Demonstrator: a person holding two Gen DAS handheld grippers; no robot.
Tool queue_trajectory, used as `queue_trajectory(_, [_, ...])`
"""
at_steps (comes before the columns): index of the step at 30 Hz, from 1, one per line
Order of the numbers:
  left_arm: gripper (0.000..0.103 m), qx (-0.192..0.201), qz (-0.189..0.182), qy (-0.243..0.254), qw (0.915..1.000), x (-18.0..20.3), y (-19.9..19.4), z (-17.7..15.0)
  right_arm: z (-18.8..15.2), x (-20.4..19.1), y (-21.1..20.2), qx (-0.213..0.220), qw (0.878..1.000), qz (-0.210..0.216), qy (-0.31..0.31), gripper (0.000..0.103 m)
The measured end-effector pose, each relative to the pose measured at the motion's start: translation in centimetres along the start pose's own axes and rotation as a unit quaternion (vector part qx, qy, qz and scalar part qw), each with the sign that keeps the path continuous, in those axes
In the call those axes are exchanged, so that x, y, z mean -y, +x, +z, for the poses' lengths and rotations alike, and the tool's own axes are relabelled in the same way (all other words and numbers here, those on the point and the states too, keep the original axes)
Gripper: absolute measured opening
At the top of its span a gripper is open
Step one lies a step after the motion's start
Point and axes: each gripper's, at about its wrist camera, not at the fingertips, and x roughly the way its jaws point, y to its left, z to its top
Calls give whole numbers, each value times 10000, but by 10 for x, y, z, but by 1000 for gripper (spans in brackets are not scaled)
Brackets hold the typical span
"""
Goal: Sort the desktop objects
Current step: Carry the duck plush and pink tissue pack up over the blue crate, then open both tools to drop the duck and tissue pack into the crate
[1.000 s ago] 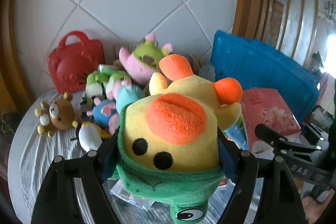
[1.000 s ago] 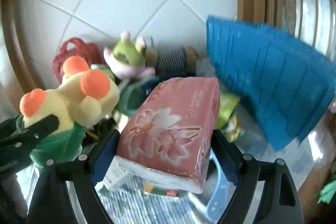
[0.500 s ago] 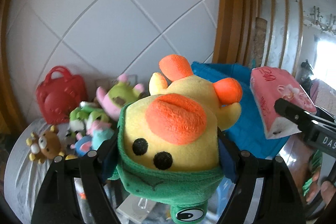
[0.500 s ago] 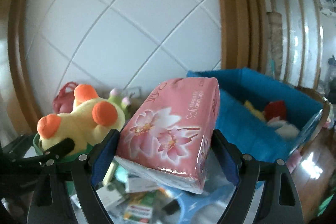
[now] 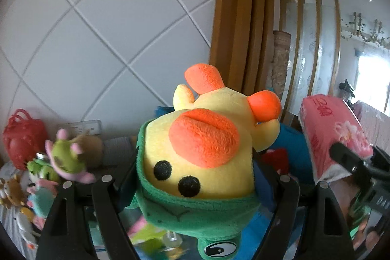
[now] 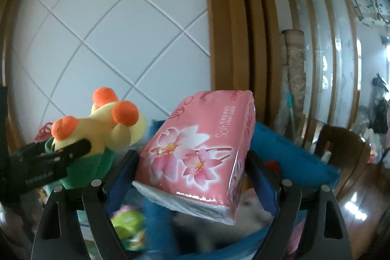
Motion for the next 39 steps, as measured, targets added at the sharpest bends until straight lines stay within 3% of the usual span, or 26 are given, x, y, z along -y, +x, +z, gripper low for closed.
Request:
queue_trajectory(6, [80,-356,146,131,9992,80,61,16,22,96,38,-149,9997,164,81,87])
queue_trajectory(12, [80,-835,389,189,9956,116,120,37,47,142,89,-372,9981,464,128,87])
queue_trajectory(17, [80,-1218,635,142,9904,120,163,52,64,160,141,-770,9944,699,169,88])
queue_trajectory(21, [92,-1208,791,152,9894,118,181,59,69,158,168,-889,9929,787,85,88])
queue_trajectory(26, [103,-1112,999,230,9885,121,183,65,73,158,176,-815,9938,747,93,101])
queue_trajectory(39, [103,-1264,853,164,9882,117,174,55,81,161,168,-710,9952,661,131,103])
